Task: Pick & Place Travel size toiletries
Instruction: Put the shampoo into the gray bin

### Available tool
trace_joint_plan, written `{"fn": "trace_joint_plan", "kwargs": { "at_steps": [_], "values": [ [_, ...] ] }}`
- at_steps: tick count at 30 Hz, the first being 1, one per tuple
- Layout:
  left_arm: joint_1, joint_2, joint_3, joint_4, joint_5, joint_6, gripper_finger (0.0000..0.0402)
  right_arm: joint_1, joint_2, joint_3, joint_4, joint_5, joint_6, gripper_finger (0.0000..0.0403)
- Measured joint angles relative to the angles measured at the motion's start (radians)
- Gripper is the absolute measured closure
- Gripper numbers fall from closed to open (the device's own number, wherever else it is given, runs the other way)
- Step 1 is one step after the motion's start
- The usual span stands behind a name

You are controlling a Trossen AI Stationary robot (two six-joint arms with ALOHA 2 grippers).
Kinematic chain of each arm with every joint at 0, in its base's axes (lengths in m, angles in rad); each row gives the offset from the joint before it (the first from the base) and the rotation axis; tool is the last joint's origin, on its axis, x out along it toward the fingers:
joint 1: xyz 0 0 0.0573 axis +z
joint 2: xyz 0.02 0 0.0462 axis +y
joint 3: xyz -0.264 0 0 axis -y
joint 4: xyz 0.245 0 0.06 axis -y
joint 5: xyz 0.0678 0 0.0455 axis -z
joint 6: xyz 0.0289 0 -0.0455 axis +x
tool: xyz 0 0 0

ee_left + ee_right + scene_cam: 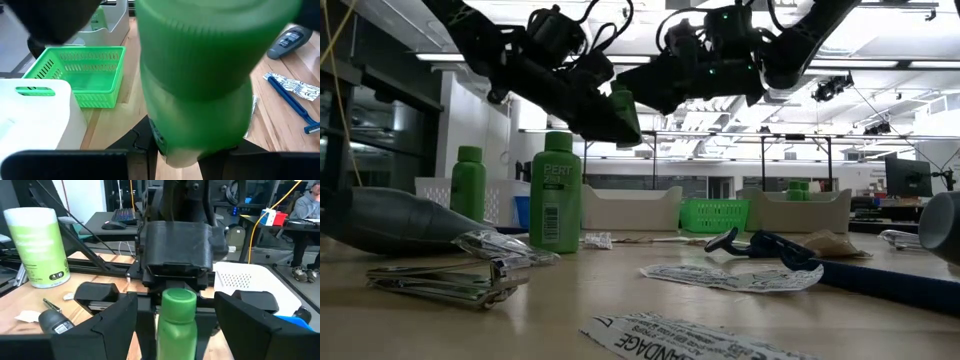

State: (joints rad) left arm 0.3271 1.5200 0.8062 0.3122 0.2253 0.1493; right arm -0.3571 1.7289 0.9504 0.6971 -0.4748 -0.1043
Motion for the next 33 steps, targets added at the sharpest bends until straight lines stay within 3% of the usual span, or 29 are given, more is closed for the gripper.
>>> {"fn": "trace_joint_plan", "kwargs": {
  "at_steps": [13, 18, 23, 25, 28, 33],
  "values": [
    [0.000, 0.000, 0.000, 0.001, -0.001, 0.001, 0.0310, 0.023, 0.048, 0.011, 0.059, 0.007, 0.013, 0.0203],
    [0.000, 0.000, 0.000, 0.000, -0.002, 0.000, 0.0310, 0.024, 0.046, 0.011, 0.052, 0.060, 0.015, 0.0243],
    [0.000, 0.000, 0.001, -0.003, -0.004, 0.001, 0.0310, 0.024, 0.046, 0.011, 0.053, 0.047, 0.035, 0.0307],
    [0.000, 0.000, 0.001, -0.004, -0.003, 0.001, 0.0307, 0.024, 0.046, 0.011, 0.051, 0.047, 0.036, 0.0313],
    [0.000, 0.001, 0.001, -0.003, -0.018, 0.001, 0.0287, 0.024, 0.046, 0.011, 0.049, 0.053, 0.051, 0.0313],
    [0.000, 0.001, 0.001, 0.002, -0.079, -0.004, 0.0218, 0.011, 0.033, 0.010, 0.012, 0.101, 0.085, 0.0313]
  ]
}}
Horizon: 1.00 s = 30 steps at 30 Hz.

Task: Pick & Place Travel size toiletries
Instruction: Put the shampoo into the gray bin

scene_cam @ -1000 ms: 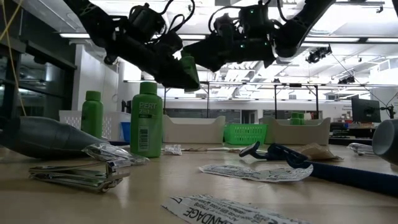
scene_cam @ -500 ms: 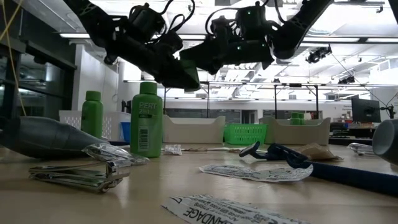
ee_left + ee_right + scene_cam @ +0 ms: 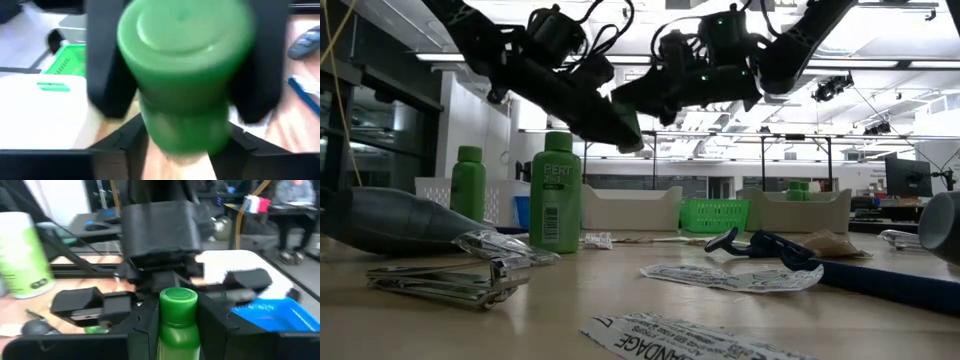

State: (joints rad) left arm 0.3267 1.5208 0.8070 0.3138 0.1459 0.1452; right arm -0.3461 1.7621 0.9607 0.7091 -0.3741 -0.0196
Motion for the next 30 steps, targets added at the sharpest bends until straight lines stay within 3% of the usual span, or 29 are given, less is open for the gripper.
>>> {"fn": "trace_joint_plan", "kwargs": {
  "at_steps": [5, 9, 14, 19, 23, 30],
  "values": [
    [0.000, -0.015, 0.001, -0.039, -0.058, -0.011, 0.0168, -0.010, -0.045, 0.000, -0.087, 0.118, -0.011, 0.0313],
    [0.000, -0.047, 0.001, -0.100, -0.156, -0.017, 0.0162, -0.025, -0.099, -0.001, -0.189, 0.271, -0.012, 0.0313],
    [0.001, -0.087, 0.001, -0.177, -0.190, -0.018, 0.0161, -0.067, -0.201, -0.083, -0.244, 0.440, -0.001, 0.0313],
    [0.001, -0.091, 0.001, -0.194, -0.217, -0.010, 0.0160, -0.117, -0.353, -0.248, -0.206, 0.594, 0.049, 0.0313],
    [0.001, -0.091, 0.000, -0.182, -0.236, 0.005, 0.0160, -0.128, -0.446, -0.374, -0.124, 0.801, 0.071, 0.0313],
    [0.001, -0.091, 0.000, -0.137, -0.243, 0.006, 0.0160, -0.128, -0.467, -0.507, 0.014, 1.068, 0.082, 0.0313]
  ]
}}
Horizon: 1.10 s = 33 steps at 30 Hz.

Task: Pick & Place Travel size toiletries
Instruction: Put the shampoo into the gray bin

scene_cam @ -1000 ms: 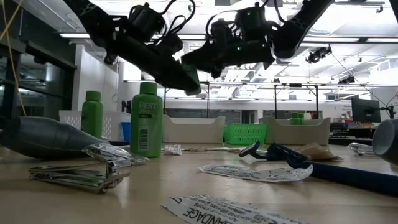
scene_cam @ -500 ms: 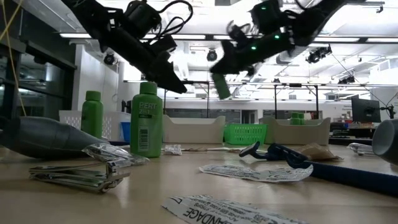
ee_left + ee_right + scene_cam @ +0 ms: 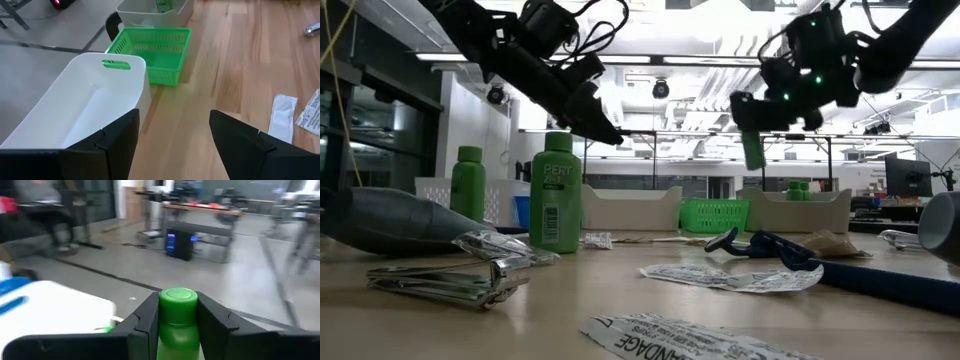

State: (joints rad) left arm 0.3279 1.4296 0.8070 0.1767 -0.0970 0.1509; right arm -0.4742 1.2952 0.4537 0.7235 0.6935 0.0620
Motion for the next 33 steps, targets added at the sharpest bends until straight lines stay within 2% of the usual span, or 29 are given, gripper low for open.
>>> {"fn": "trace_joint_plan", "kwargs": {
  "at_steps": [6, 10, 15, 21, 33],
  "values": [
    [0.000, 0.000, 0.000, 0.000, 0.000, 0.000, 0.0160, 0.000, 0.033, -0.043, 0.012, 0.158, 0.057, 0.0313],
    [0.000, 0.000, 0.000, 0.000, 0.000, -0.001, 0.0160, 0.000, 0.050, -0.072, 0.016, 0.204, 0.101, 0.0313],
    [0.000, 0.000, 0.000, 0.000, 0.000, -0.001, 0.0160, -0.007, 0.090, -0.111, 0.056, 0.222, 0.160, 0.0313],
    [0.000, 0.000, 0.000, -0.002, -0.002, -0.002, 0.0160, -0.007, 0.151, -0.128, 0.138, 0.275, 0.155, 0.0313],
    [0.000, 0.000, 0.000, -0.020, -0.003, -0.024, 0.0160, -0.024, 0.370, -0.128, 0.353, 0.306, 0.155, 0.0313]
  ]
}}
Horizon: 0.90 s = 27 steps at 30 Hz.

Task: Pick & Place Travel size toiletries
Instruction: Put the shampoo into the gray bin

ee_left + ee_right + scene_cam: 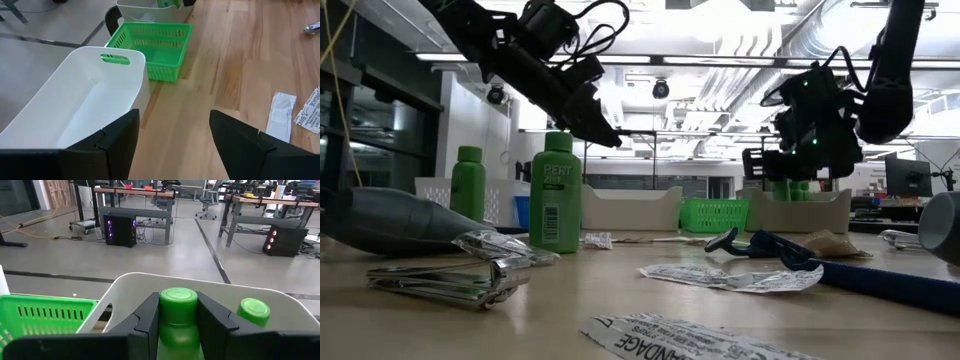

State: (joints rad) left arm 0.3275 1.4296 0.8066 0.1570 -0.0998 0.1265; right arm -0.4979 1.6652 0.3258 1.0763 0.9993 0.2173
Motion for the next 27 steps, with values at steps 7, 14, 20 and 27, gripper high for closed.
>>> {"fn": "trace_joint_plan", "kwargs": {
  "at_steps": [7, 14, 20, 27],
  "values": [
    [0.000, 0.000, 0.000, -0.003, 0.000, 0.000, 0.0160, -0.002, 0.043, 0.000, 0.013, 0.045, 0.023, 0.0313],
    [0.000, 0.000, 0.000, -0.002, 0.003, 0.000, 0.0160, -0.003, 0.044, 0.000, 0.009, 0.075, 0.026, 0.0291],
    [0.000, 0.000, 0.000, -0.003, 0.003, 0.000, 0.0160, -0.003, 0.044, 0.000, 0.000, 0.037, 0.026, 0.0277],
    [0.000, 0.000, 0.000, -0.002, 0.003, -0.003, 0.0160, -0.001, 0.044, 0.000, -0.001, 0.013, 0.026, 0.0283]
  ]
}}
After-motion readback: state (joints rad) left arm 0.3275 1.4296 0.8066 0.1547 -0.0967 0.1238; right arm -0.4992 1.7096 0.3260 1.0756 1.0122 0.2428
